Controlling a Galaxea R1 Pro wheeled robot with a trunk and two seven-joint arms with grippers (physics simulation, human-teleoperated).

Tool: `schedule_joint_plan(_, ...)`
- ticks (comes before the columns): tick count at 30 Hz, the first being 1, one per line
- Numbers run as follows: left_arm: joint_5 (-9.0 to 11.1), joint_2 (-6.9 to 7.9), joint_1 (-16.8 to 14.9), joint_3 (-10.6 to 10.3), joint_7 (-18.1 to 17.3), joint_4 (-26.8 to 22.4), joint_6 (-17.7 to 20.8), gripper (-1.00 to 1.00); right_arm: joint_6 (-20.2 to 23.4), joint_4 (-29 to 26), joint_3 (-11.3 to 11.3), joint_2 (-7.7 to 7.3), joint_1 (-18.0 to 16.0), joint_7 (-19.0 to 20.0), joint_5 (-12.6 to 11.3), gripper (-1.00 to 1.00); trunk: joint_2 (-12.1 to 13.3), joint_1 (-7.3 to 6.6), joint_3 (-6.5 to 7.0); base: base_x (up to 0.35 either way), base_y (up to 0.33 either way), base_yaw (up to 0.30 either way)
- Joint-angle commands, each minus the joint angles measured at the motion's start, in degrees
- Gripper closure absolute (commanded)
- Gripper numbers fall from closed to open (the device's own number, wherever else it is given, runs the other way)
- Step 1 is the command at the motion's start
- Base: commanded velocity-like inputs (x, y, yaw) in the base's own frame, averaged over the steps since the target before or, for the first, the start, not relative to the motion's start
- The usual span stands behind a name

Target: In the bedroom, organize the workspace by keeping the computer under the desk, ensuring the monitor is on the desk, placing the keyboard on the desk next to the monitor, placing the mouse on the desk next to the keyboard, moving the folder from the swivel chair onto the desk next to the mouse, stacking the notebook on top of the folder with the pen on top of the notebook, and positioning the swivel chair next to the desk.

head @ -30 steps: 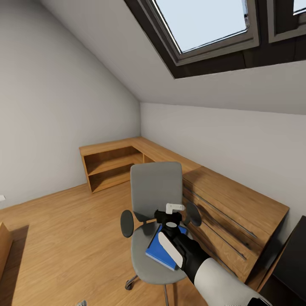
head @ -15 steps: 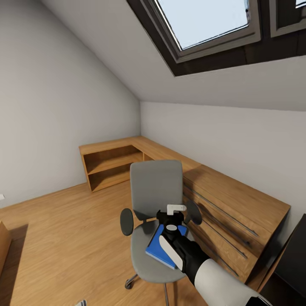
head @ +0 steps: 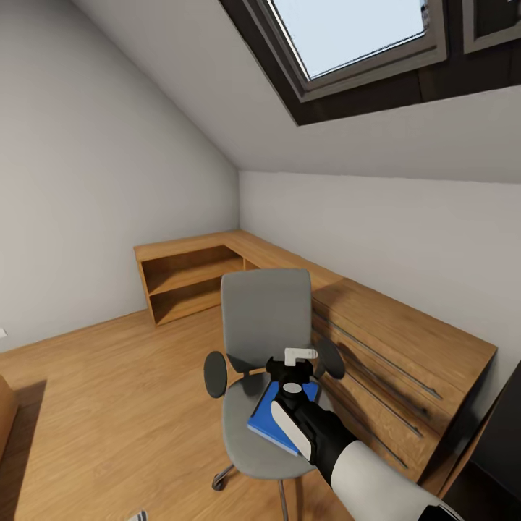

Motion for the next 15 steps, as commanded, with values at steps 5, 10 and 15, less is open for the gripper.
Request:
schedule_joint_plan(5, 0.52, 0.01, -0.03, -0.02, 0.08, -0.03, -0.3, -1.0, 0.38, -0.1, 0.16, 0.0, -0.07, -0.39, -0.06, -1.0, -2.06, 1.11, -0.97, 0.0, 0.0, 0.0)
schedule_joint_plan(10, 0.6, 0.23, -0.03, 0.59, 0.05, -0.4, -0.34, -1.0, 0.41, -0.08, 0.68, 0.0, -0.07, 0.46, 0.14, -1.0, -4.07, 2.2, -1.87, 0.0, 0.0, 0.0)
schedule_joint_plan(15, 0.92, 0.46, -0.03, 3.97, -0.16, -3.11, 0.76, -1.0, 0.55, 0.15, 1.78, 0.0, -0.07, 3.43, 0.34, -1.0, -6.07, 3.3, -2.77, 0.0, 0.0, 0.0)
